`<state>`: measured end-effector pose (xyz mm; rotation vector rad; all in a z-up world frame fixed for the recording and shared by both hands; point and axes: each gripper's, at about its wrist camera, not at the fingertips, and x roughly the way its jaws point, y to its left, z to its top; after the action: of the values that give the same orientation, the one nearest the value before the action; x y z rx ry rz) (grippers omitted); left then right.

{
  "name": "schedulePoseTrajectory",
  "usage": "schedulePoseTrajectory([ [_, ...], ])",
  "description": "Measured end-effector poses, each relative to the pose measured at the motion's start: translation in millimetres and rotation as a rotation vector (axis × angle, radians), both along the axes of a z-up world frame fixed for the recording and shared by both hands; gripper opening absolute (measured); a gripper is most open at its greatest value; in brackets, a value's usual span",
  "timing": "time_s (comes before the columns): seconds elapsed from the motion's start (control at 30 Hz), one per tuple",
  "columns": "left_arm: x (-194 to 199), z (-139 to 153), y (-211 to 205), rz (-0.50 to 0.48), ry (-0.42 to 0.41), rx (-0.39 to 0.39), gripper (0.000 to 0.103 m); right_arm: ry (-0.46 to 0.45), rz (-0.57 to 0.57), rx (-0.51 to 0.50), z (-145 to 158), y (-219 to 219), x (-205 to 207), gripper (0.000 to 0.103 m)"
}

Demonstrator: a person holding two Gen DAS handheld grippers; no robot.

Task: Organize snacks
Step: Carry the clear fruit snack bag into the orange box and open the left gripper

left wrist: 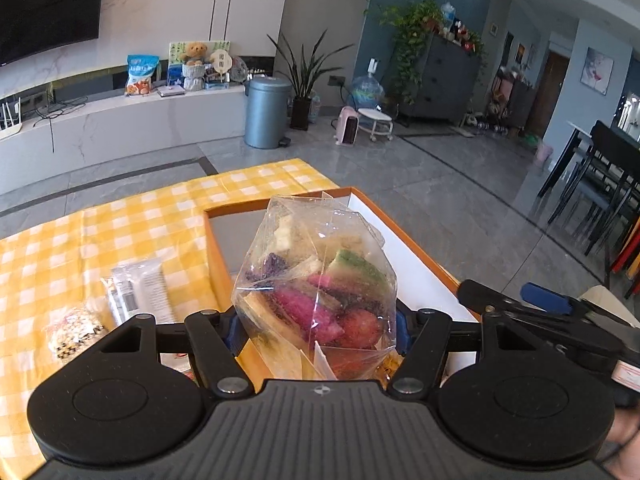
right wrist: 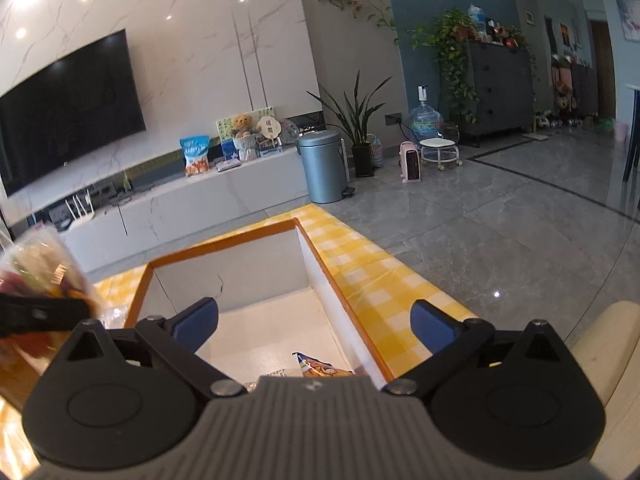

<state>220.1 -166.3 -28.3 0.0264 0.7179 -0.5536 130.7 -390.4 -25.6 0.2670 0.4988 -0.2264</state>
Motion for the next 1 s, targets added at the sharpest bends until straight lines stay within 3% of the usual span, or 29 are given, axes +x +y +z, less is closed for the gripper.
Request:
schedulePoseTrajectory([
  [0.4,29,-27,-44,0.054,0.027,0.085,0.076,0.006,-0.042,0.044,-6,-15,4,0.1],
  [0.57,26,-31,-47,0.115,0.017,0.165,0.089,0.03,-0.051,0.08,-9,-23,6,0.1],
  [0.7,20,-26,-25,0.137,0.037,0.063,0.09,0.033,-0.068,0.103,-10,-28,7,0.1],
  [1.0,6,10,-2,0.153,-0.043,0.055,0.09,0.032,-0.053,0.085,-8,-23,7,0.1],
])
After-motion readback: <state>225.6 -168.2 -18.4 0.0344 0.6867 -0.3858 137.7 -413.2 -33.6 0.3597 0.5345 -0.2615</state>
